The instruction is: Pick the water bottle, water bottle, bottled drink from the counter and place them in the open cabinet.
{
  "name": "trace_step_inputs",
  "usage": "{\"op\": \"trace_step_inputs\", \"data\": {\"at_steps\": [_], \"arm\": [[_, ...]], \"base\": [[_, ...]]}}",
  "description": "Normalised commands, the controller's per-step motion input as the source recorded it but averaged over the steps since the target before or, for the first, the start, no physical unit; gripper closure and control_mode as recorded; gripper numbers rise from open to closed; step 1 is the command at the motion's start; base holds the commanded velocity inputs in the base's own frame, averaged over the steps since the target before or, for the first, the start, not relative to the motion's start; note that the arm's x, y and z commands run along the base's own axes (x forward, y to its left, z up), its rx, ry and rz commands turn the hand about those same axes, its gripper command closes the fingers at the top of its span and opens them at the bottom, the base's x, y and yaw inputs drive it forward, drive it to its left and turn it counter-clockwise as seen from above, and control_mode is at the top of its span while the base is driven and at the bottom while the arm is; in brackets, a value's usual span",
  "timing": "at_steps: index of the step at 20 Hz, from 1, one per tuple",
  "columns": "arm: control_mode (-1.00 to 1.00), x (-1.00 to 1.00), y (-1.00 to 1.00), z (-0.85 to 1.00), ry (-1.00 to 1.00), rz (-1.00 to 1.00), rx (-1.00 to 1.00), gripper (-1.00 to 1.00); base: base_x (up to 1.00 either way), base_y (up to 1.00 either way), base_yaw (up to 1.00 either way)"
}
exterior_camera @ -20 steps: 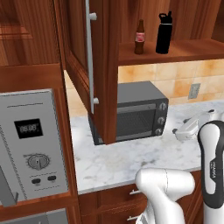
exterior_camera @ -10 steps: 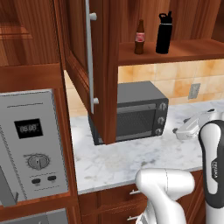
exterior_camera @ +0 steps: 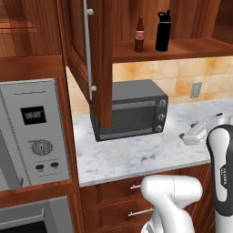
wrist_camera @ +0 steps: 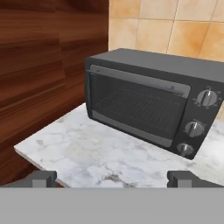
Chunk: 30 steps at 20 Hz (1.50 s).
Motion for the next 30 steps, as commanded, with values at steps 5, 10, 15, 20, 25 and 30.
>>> {"op": "trace_step_inputs", "data": {"at_steps": [5,10,15,20,25,30], "arm": [[1.0,0.0,0.0,0.0,0.0,0.0,0.0,-1.0],[1.0,0.0,0.0,0.0,0.0,0.0,0.0,-1.0],[1.0,0.0,0.0,0.0,0.0,0.0,0.0,-1.0],[1.0,0.0,0.0,0.0,0.0,0.0,0.0,-1.0],[1.0,0.0,0.0,0.0,0.0,0.0,0.0,-1.0],[1.0,0.0,0.0,0.0,0.0,0.0,0.0,-1.0]], "base": [[-0.75,0.02,0.0],[-0.77,0.01,0.0],[-0.84,0.0,0.01],[-0.85,0.0,0.07],[-0.84,0.0,0.25],[-0.77,0.01,0.39]]}}
